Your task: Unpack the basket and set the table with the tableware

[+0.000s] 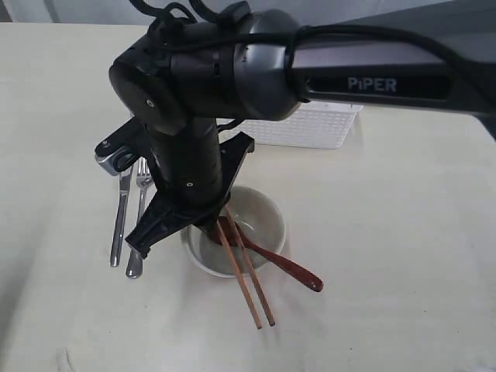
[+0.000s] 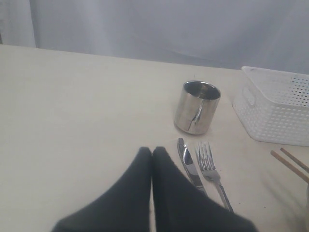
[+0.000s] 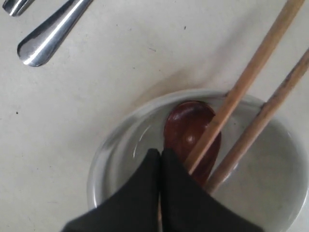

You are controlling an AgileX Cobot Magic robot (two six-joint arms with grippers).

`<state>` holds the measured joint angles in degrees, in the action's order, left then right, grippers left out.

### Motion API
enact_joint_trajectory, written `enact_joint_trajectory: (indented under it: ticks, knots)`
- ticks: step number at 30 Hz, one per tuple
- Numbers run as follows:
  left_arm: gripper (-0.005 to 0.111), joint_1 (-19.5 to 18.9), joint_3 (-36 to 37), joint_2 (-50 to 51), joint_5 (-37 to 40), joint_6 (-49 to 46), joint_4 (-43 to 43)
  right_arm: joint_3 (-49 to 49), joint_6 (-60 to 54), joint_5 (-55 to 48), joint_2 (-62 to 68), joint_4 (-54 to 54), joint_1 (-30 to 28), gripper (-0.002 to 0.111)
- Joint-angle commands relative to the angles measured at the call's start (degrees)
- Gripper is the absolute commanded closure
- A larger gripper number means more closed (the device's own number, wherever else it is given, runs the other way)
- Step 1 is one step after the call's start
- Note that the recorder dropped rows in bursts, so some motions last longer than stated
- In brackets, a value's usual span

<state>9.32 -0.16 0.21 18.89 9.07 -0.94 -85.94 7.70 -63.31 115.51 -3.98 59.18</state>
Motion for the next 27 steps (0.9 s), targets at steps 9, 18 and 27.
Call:
enact_joint_trajectory:
  ticks: [9, 18, 27]
  knots:
    - [0.107, -0.1, 0.2, -0.2, -0.6, 0.0, -0.2, 0.2, 2.3, -2.2, 0.1, -2.8, -0.2, 0.109]
    - [0.107, -0.1, 0.2, -0.2, -0.6, 0.0, -0.2, 0.2, 4.7, -3.0, 0.1, -5.1, -0.2, 0.109]
    - [0.107, -0.1, 0.2, -0.2, -0.6, 0.0, -0.2, 0.1, 4.5, -2.5, 0.0, -5.0, -0.2, 0.109]
